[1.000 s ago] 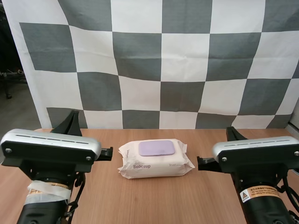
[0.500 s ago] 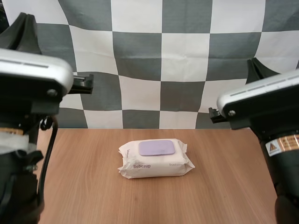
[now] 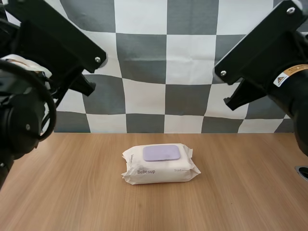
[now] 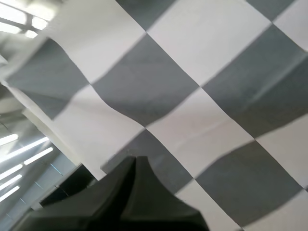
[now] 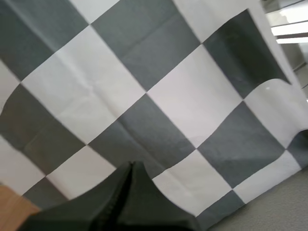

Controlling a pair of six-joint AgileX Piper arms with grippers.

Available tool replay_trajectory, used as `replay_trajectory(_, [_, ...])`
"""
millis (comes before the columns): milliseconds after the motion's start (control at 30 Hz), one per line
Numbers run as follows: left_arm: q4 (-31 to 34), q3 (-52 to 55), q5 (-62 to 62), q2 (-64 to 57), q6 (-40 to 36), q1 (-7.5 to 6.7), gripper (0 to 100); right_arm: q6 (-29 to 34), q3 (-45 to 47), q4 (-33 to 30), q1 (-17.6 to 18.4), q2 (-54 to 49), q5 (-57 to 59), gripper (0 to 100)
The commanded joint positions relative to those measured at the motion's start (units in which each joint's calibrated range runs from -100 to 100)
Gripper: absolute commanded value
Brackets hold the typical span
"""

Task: Open the wet wipes lid

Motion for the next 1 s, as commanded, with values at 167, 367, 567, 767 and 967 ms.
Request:
replay_trajectory(167, [-32.72, 4.45, 86.91, 1.76, 6.02, 1.60, 0, -22.92, 0.59, 17.96, 0.02, -0.03, 52.90, 0])
replay_trajectory(367, [-38.97, 11.54, 88.59, 2.19, 23.19, 2.13, 0, -25.07, 3.69, 21.65, 0.02, -0.03, 53.10, 0])
replay_trajectory(567, [-40.11, 18.14, 80.19, 6.17, 33.49, 2.13, 0, -24.51, 6.44, 25.23, 0.02, 1.71, 53.10, 0])
replay_trajectory(767, [-35.83, 18.32, 67.78, 18.02, 38.71, 2.13, 0, -20.31, 6.44, 25.32, 0.02, 2.90, 53.10, 0])
replay_trajectory(967, [-36.38, 18.32, 57.82, 29.64, 39.58, 2.13, 12, -22.19, 6.44, 27.35, 0.02, 4.33, 54.05, 0])
